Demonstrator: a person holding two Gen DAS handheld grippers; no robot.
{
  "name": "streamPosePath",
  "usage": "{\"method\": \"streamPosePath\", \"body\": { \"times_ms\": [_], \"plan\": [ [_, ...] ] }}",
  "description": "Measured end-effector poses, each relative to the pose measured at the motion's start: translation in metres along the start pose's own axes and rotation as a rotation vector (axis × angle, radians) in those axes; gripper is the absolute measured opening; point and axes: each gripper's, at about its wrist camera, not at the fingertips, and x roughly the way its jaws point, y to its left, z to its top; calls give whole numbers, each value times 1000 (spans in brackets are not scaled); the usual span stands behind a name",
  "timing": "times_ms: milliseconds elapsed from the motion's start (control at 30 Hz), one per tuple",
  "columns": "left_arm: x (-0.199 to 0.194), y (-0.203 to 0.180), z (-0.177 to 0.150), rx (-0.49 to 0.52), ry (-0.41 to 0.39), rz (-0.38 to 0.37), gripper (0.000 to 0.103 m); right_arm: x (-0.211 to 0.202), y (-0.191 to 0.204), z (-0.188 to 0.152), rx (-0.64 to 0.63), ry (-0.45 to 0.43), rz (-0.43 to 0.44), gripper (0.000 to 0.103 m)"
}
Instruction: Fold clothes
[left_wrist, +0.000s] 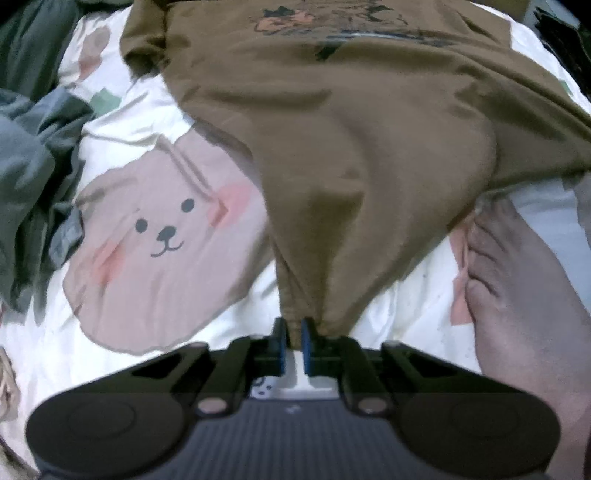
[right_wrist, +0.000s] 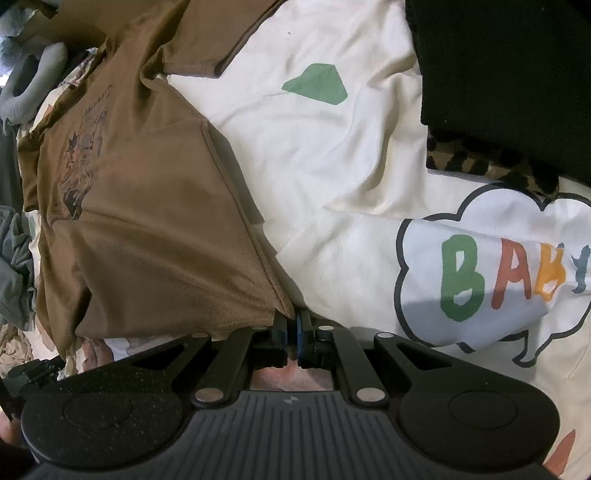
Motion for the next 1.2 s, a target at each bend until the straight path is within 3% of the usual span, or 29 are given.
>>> {"method": "streamPosePath", "body": {
  "times_ms": [267, 433, 800, 933, 1200],
  "plan": [
    [-51, 26, 2, -139, -43, 40, 5, -24, 5, -9, -9, -21, 31, 2],
    [-97, 39, 2, -165, -94, 72, 5, -42, 17, -12, -37, -38, 51, 2],
    [-192, 59, 3, -291, -217, 118, 4, -122, 61, 11, -203, -72, 91, 2],
    [-205, 67, -8, -329, -228, 138, 4, -136, 74, 5, -255, -33, 108, 2],
    [-208, 74, -24, -349, -207, 168, 4, -121, 79, -20, -280, 95, 131, 2]
  ]
}}
